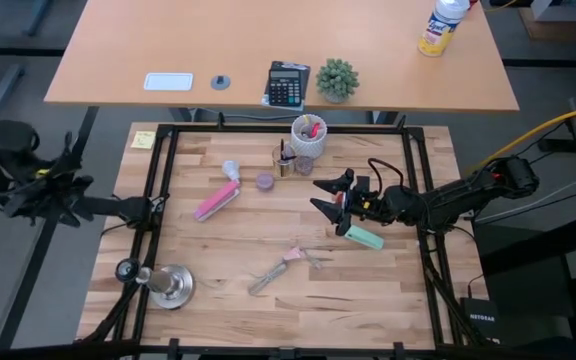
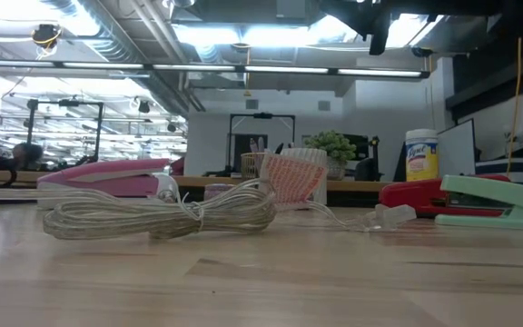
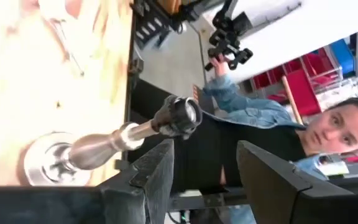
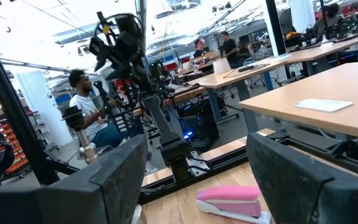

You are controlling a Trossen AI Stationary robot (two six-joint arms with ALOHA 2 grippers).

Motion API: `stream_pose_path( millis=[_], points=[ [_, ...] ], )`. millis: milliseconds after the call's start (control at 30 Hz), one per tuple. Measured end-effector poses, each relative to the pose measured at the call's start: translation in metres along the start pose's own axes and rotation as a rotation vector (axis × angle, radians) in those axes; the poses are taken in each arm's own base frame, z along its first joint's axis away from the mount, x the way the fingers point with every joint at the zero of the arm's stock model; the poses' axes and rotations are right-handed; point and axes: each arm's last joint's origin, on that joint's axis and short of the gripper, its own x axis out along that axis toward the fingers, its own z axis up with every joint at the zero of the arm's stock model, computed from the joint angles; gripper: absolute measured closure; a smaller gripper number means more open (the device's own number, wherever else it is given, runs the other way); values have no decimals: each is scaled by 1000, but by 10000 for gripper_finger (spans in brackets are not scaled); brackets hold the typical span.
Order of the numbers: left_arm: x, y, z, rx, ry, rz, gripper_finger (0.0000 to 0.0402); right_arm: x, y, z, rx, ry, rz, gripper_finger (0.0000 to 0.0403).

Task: Screw lightbulb
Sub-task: Move the lamp socket to the center of the table

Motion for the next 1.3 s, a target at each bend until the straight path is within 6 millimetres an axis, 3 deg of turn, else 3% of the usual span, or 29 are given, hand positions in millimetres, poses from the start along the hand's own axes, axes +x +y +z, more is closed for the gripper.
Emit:
stream_pose_path(
  millis=[100, 233, 600, 833, 1000, 1300],
  points=[
    [-1, 4, -12, 10, -43, 12, 234, 0, 0, 1, 3, -5, 1, 123],
    [12, 14, -17, -40, -37, 44, 234, 0, 0, 1, 6, -10, 3, 123],
    [60, 51, -9, -137, 180, -17, 234, 0, 0, 1, 8, -11, 3, 123],
    [63, 54, -12, -22, 139, -3, 234, 0, 0, 1, 8, -11, 3, 123],
    [57, 52, -33, 91, 10, 44, 234, 0, 0, 1, 38, -11, 3, 123],
    [49, 45, -99, 261, -233, 49, 234, 0, 0, 1, 43, -12, 3, 123]
  ],
)
